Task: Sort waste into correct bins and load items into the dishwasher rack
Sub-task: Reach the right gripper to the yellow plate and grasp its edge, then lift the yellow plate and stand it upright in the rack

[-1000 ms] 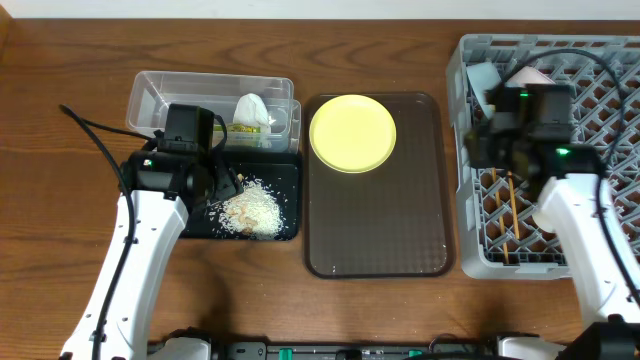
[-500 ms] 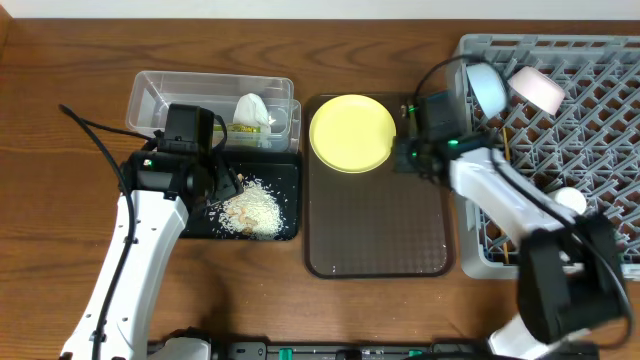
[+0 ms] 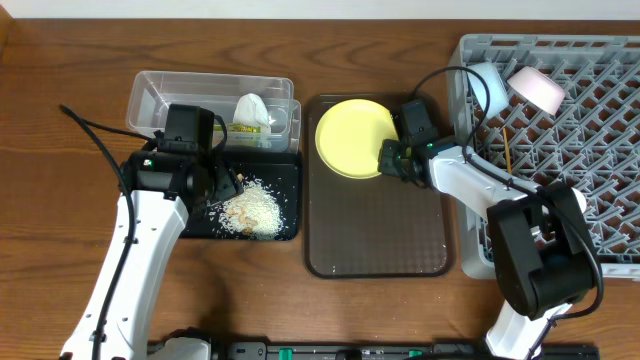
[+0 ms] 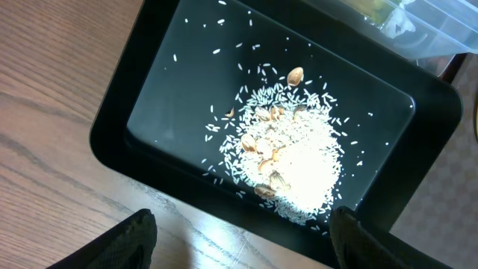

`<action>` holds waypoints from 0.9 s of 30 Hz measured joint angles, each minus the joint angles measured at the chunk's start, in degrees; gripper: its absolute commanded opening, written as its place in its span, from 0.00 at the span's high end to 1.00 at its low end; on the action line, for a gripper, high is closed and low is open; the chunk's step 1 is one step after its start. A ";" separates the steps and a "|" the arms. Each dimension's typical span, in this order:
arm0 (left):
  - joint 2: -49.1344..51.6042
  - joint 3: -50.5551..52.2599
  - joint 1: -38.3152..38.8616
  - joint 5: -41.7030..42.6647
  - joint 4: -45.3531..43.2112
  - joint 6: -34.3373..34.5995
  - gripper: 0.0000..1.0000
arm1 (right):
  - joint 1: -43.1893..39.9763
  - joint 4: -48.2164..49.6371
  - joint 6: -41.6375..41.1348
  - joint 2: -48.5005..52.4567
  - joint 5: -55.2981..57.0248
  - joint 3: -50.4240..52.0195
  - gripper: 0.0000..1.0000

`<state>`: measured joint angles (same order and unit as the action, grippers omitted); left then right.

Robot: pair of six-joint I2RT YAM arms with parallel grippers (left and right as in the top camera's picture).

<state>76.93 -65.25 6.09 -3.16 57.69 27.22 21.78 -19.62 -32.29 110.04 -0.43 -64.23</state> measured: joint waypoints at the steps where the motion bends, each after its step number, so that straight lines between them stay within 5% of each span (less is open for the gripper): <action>1: 0.00 0.00 0.00 0.00 0.09 0.00 0.23 | -0.07 -0.79 -0.39 0.00 0.17 -0.17 0.94; 12: 0.00 0.00 0.00 0.00 0.42 0.00 0.23 | -3.06 -9.60 5.07 -6.08 2.97 -0.48 0.99; 27: 0.00 0.00 0.00 0.00 0.39 0.00 0.23 | -14.38 -11.30 35.63 -38.36 28.81 -0.22 0.99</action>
<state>76.93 -65.25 6.09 -3.16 58.08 27.22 7.40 -30.92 3.33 71.68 28.38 -64.45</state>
